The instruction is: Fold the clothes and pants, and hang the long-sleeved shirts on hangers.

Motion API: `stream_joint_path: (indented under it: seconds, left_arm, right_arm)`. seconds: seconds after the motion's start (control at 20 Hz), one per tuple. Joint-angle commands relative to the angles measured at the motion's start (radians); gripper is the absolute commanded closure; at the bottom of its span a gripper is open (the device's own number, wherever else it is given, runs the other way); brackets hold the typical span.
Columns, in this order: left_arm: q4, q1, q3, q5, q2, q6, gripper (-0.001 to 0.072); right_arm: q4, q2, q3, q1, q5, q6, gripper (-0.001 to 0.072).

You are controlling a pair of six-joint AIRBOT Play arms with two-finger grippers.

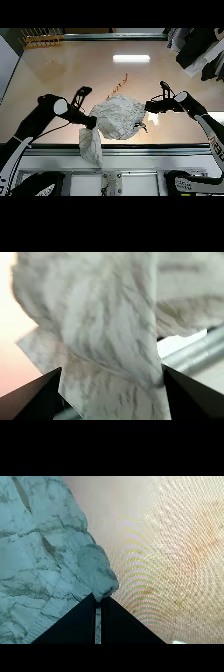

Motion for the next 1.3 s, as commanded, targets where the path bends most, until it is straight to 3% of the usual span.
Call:
stream_joint_path:
  seconds: [0.0,0.25,0.5,0.9,0.95,1.05,1.1,1.15,1.25]
  left_arm:
    - [0.013,0.22,0.133,0.145,-0.031,-0.003,-0.0003]
    - [-0.363,0.478,0.088,0.17,-0.29,0.097,-0.0003]
    - [-0.639,0.506,-0.034,0.018,-0.484,0.247,-0.0003]
    - [-0.663,0.377,-0.011,0.026,-0.536,0.262,-0.0002]
    - [-0.663,0.366,0.008,0.028,-0.536,0.261,0.013]
    - [-0.663,0.36,0.04,0.032,-0.536,0.261,0.055]
    - [-0.663,0.36,0.051,0.033,-0.536,0.261,0.066]
    - [-0.663,0.361,0.065,0.033,-0.536,0.26,0.0696]
    - [-0.653,0.394,0.119,0.034,-0.508,0.237,0.0697]
  right_arm:
    - [-0.077,0.039,0.026,-0.002,0.068,0.0,0.0689]
    - [-0.076,0.04,0.026,-0.001,0.092,0.008,0.0689]
    - [-0.076,0.04,0.026,-0.001,0.095,0.008,0.0689]
    - [-0.076,0.04,0.026,-0.001,0.096,0.033,0.0689]
    - [-0.076,0.041,0.026,-0.001,0.097,0.034,0.0689]
    - [-0.076,0.04,0.026,-0.001,0.115,0.033,0.0689]
    - [-0.076,0.041,0.026,-0.001,0.122,0.033,0.0689]
    - [-0.08,0.046,0.026,-0.002,0.122,0.028,0.0689]
    - [-0.126,0.073,0.062,-0.003,0.138,0.023,0.0689]
